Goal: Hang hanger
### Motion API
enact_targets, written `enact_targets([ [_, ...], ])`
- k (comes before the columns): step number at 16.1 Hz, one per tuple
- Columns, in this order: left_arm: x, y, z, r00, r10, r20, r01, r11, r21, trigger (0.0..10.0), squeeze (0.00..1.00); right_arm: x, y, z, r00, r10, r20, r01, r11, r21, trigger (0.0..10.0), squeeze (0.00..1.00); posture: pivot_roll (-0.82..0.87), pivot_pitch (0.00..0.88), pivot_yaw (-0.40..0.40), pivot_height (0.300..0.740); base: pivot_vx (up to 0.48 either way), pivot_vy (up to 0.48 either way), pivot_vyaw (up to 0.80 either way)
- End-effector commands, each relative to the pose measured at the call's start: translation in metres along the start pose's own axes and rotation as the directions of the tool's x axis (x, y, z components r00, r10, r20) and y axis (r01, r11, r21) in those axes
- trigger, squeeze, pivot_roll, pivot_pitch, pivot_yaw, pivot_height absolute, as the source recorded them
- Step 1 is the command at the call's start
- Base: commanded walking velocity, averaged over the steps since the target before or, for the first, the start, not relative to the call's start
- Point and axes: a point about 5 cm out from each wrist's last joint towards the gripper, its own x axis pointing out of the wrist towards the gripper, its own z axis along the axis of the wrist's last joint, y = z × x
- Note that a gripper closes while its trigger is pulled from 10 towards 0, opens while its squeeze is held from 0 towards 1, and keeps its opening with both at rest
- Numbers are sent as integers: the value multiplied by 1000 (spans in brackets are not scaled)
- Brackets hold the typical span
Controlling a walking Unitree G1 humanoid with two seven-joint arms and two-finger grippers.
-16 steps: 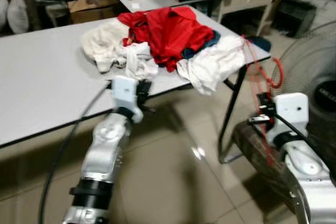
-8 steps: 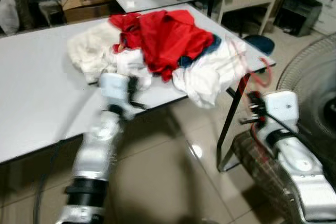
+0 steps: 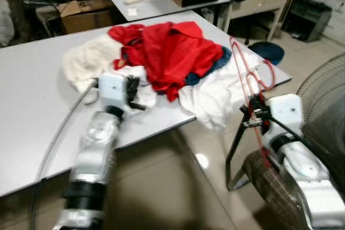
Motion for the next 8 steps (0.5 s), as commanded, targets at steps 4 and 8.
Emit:
enact_targets([
  [4,2,8,9,1000,11,28,-12,1000,26,10000,0,-1,-1,8,999,-16,33,16,1000,18,10000,0,-86,0,44,740,395,0,-800],
  [8,8,26,13,986,166,35,-167,985,38,10000,0,-3,2,13,997,8,75,-10,1000,29,10000,0,-90,0,56,740,281,0,-122],
])
